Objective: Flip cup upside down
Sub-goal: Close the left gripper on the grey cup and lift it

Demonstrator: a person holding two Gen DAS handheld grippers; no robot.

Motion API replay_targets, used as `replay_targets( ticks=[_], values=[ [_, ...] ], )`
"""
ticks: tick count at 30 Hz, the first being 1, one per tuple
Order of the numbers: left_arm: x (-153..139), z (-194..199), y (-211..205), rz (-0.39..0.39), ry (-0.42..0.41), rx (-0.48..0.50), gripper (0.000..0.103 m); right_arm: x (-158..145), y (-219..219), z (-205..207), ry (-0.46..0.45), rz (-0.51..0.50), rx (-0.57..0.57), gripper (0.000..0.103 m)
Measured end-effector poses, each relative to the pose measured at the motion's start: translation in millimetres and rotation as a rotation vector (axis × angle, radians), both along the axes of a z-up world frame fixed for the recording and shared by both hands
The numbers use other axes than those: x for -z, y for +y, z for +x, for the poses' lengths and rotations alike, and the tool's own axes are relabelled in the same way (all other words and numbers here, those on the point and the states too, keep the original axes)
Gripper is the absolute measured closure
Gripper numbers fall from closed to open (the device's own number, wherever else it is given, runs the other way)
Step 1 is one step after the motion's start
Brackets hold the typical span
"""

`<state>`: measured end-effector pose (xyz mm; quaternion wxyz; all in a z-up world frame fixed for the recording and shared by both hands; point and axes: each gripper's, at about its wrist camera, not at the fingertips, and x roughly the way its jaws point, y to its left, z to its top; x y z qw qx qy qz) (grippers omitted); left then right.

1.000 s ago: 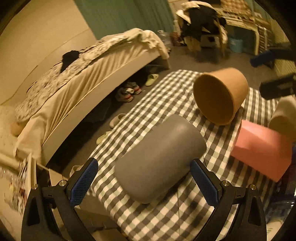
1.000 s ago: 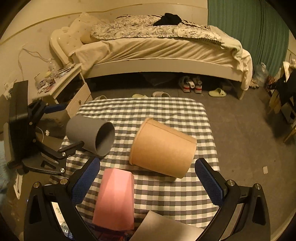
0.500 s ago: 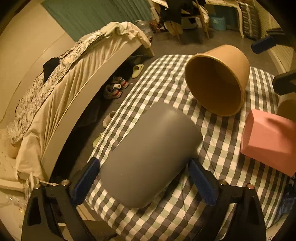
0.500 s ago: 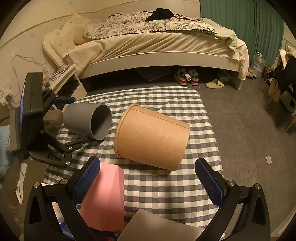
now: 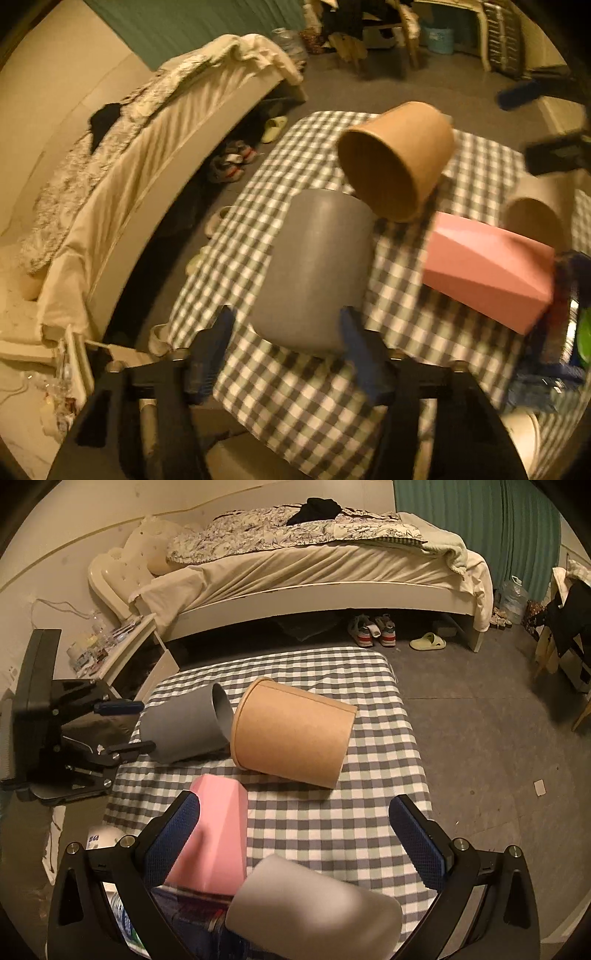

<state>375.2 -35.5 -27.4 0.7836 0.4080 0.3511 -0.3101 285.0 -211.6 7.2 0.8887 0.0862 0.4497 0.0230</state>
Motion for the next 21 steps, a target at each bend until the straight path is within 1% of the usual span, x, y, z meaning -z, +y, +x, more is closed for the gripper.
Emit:
replay_targets(
  ticks=[1,3,8,11,12,14,17,21],
  values=[
    [2.2,3.2,-2.3,-0.008,-0.009,-0.015,0.025,0.8,-1.4,-1.6,0.003,0.005,0.002,0.000],
    [7.7,8.0,-7.3,-0.027,0.014,-0.019,0.024,3.0,-3.7,-4.5,0.011,0.007,0.004,0.000],
    [33.0,24.0,-29.0,0.024,0.040,-0.007,0.023,10.9,-16.3,-8.2,0.030,0.000,0.019,0.000],
    [43.0,30.7,-34.5,0.008,0.085,-0.016,0.026,12.7,-24.9,-6.7,0.035,0.004,0.036,0.000],
    [43.4,30.7,-34.0,0.000,0.086,-0.019,0.027,12.6,-26.8,-6.5,0.035,0.004,0.040,0.000],
    [40.5,32.6,-31.0,-0.016,0.102,-0.044,0.027,11.3,-29.8,-7.7,0.033,0.005,0.042,0.000],
    [27.4,31.3,-19.7,-0.044,0.121,-0.120,0.028,7.7,-33.5,-11.6,0.028,0.004,0.044,0.000],
    [-10.8,1.5,-6.4,-0.108,0.100,-0.223,0.028,-6.2,-37.7,-21.8,0.011,0.025,0.049,0.000]
  ],
)
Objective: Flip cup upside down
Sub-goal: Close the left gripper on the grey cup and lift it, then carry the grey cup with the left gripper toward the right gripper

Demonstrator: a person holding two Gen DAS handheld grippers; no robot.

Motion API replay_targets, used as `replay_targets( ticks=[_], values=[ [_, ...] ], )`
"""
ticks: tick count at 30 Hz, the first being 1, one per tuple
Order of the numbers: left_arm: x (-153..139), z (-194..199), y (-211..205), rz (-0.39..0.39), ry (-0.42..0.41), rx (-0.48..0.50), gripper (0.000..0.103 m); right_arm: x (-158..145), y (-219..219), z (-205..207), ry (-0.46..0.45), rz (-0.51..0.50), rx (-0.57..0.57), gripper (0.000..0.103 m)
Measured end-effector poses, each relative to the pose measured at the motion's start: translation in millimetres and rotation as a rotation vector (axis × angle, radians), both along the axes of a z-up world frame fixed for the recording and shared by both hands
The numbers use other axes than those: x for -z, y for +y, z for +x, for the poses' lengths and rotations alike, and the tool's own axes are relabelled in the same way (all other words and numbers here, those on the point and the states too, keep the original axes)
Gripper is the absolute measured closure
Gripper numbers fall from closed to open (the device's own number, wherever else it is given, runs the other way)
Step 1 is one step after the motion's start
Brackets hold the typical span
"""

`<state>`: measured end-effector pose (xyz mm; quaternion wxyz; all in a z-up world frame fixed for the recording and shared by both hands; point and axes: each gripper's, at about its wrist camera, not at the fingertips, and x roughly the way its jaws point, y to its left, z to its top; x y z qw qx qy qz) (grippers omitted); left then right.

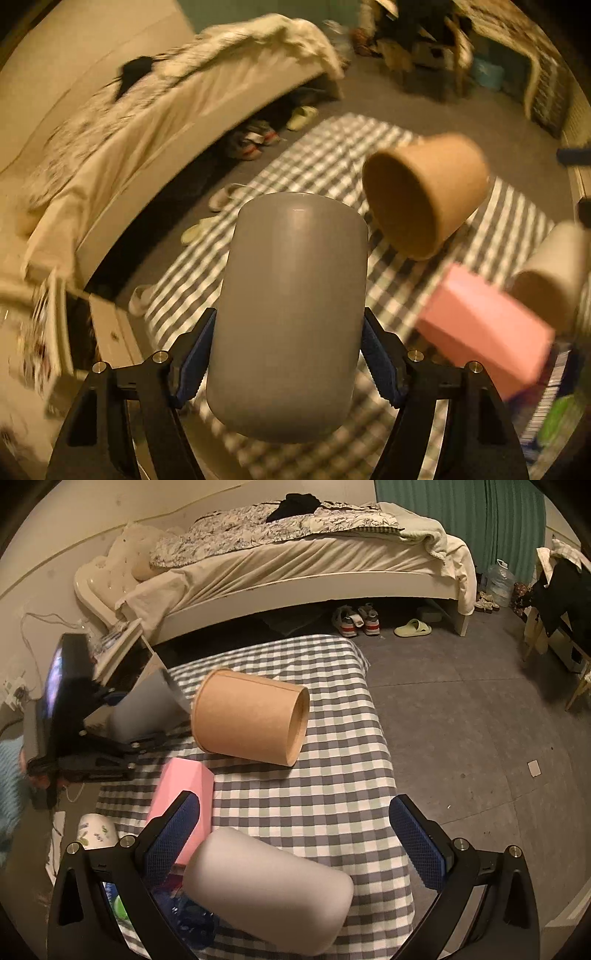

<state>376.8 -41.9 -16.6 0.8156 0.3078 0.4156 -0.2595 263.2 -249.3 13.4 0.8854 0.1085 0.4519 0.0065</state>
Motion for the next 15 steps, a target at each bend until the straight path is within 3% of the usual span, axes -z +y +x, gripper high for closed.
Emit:
replay_targets(
  ticks=[5,8,11,15],
  values=[
    [-62.0,-63.7,9.6,-0.090,-0.039,-0.169,0.028,-31.5,-2.8,-26.5,-0.051,-0.001,-0.003,0.000],
    [-94.6,-124.0,6.0,-0.134,-0.100,-0.230,0.028,-55.4,-2.2,-53.1,-0.095,-0.015,-0.010,0.000],
    [-112.4,-173.0,-1.6,-0.206,-0.103,-0.303,0.028,-77.1,-2.3,-86.5,-0.136,-0.033,-0.020,0.000],
    [-111.6,-227.0,-12.8,-0.264,-0.097,-0.380,0.028,-92.7,-6.2,-138.2,-0.176,-0.047,-0.029,0.000]
  ],
)
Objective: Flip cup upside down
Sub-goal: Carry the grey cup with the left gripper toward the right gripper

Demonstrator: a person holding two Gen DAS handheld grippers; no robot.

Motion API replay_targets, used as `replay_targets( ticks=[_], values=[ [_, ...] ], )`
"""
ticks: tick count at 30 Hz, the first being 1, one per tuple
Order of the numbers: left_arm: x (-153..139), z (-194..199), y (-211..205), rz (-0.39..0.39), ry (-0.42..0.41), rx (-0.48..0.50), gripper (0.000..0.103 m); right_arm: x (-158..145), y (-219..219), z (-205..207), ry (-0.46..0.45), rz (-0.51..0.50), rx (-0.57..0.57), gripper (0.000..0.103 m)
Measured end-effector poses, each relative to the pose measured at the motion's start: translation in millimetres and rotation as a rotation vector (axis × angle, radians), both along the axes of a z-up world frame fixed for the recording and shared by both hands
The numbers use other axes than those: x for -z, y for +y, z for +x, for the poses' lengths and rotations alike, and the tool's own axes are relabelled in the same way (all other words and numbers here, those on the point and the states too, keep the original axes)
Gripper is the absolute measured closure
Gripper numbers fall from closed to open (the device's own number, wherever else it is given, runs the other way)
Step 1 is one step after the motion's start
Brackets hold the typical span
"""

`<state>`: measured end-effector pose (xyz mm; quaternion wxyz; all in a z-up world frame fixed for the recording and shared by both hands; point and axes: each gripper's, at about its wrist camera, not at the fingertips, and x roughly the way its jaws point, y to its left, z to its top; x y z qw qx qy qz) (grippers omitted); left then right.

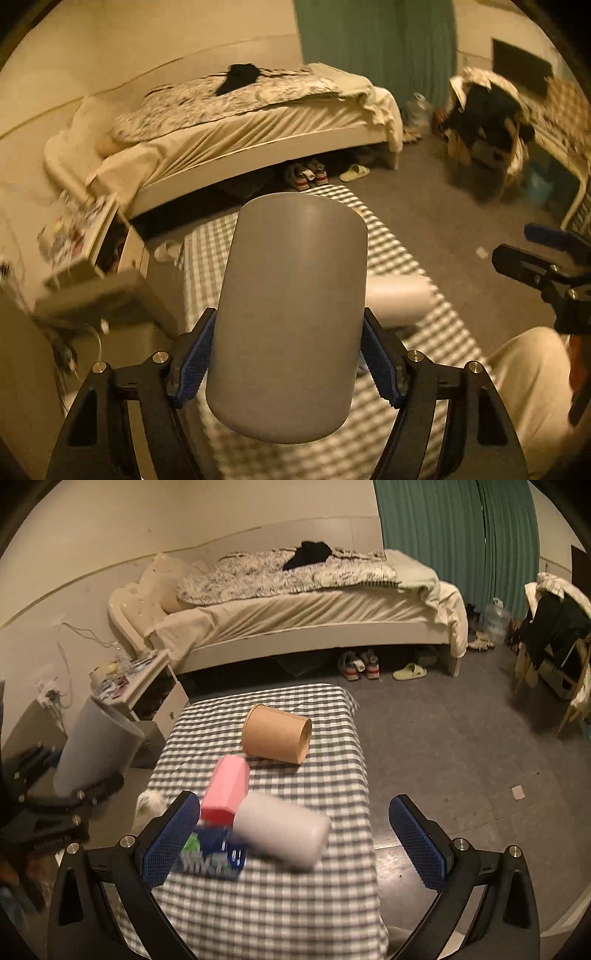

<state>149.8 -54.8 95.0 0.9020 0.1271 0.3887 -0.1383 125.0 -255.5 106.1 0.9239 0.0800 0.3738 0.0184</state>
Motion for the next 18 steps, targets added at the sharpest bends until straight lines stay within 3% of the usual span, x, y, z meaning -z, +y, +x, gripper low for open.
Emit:
replay_targets(
  ticks=[7,15,18],
  values=[
    [39.9,-69.3,-15.9,-0.062,0.013,-0.105,0.028,13.8,-7.0,-70.1,-0.001,-0.014,0.009,0.000],
    [118.7,-93.4,-25.6,-0.070,0.124,-0.196,0.028,69.6,-7.0,-97.3,0.088,-0.010,0.017,0.000],
    [137.2,-94.5,-30.8,-0.056,0.119,-0.219,0.028,83.8,-5.8,-100.3,0.105,-0.046,0.026,0.000]
  ],
)
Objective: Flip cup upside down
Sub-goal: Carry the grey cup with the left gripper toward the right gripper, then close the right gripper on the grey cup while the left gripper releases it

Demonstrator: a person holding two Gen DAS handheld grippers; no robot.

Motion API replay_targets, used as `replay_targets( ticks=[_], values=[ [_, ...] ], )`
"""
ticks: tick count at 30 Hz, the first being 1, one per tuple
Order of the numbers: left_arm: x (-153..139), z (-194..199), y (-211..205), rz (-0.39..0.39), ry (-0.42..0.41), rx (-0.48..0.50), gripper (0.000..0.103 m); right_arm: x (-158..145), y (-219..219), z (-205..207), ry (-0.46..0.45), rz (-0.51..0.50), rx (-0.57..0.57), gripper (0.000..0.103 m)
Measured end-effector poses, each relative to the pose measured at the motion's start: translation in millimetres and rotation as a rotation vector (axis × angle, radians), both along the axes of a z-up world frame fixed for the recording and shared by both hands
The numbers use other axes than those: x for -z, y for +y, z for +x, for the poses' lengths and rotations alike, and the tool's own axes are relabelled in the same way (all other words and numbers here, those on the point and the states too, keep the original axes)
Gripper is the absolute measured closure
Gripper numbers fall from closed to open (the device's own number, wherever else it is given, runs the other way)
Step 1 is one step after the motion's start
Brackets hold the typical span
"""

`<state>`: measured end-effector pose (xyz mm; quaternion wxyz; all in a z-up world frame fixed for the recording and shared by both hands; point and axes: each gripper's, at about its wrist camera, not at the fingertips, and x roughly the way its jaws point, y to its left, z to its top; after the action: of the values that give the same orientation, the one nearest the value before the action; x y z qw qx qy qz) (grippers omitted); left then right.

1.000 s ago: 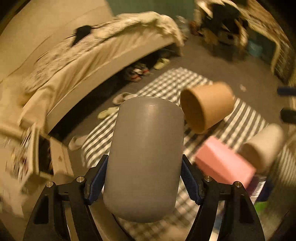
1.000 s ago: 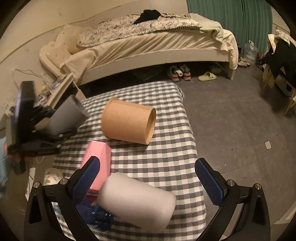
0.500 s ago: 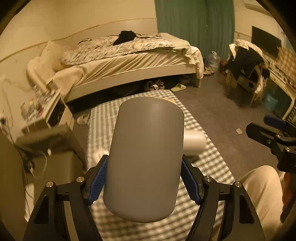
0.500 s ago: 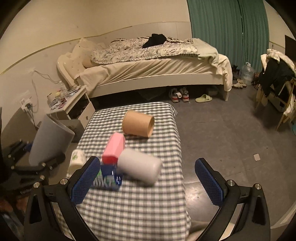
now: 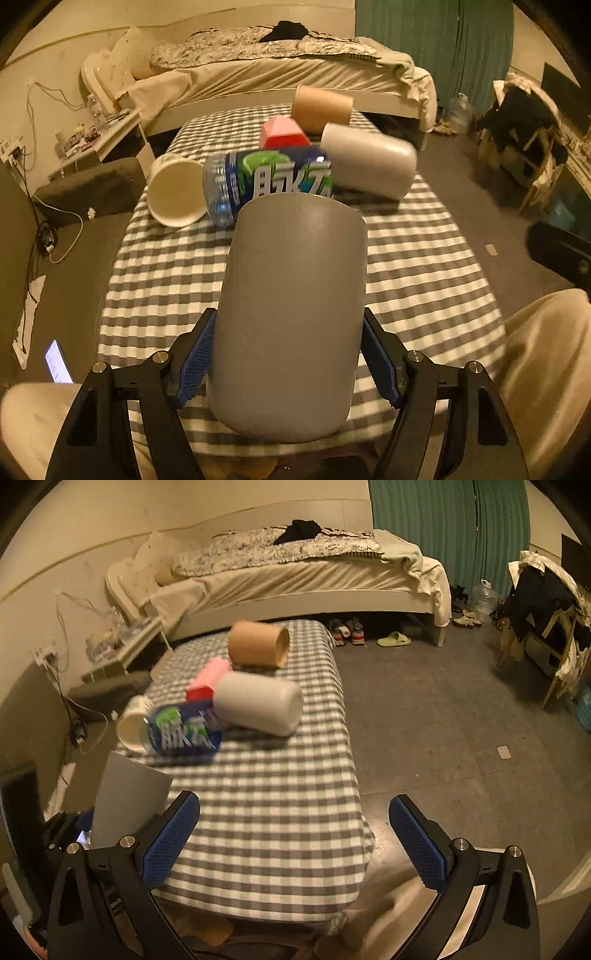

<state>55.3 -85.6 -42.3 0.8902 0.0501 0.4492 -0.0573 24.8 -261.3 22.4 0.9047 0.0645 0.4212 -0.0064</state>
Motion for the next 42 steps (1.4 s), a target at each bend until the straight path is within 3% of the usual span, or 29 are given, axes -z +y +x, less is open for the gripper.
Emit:
replay_targets(
  ticks=[3,13,17,25,32,33,37,42],
  values=[
    [10.7,5.9,-1.8,0.002,-0.024,-0.039,0.028,12.2,-2.4,-3.3,0.020,0.002,0.008,0.000],
    [17.0,11.6,-8.2,-0.042,-0.094,-0.008,0.027,35.3,-10.6,4.7,0.061,-0.012,0.026,0.000],
    [19.1,11.7,-10.4,-0.062,-0.059,-0.008,0.016,37.9,-10.7,9.9,0.071,-0.008,0.025,0.000],
    [9.3,-19.7,1.7,-0.089,0.003,0.026,0.015,25.0,-18.1,10.9,0.040,-0.004,0.060,0.000],
    [-25.8,-39.7,44.1,-0.159,-0.041,-0.045,0.014,-1.1,-12.9,2.4,-0.030,-0.001,0.079,0.000],
    [-31.3,-38.3,54.2,-0.155,-0.056,-0.062,0.010,-4.7,-8.6,1.4,-0.039,0.002,0.076,0.000],
    [-45.3,-29.2,88.3,-0.102,-0.122,-0.123,0.009,-11.2,18.7,-0.3,-0.064,-0.001,0.044,0.000],
    [-41.9,-9.4,125.3,-0.071,-0.155,-0.194,0.008,6.7,66.0,3.4,-0.022,-0.002,-0.017,0.000]
  ],
)
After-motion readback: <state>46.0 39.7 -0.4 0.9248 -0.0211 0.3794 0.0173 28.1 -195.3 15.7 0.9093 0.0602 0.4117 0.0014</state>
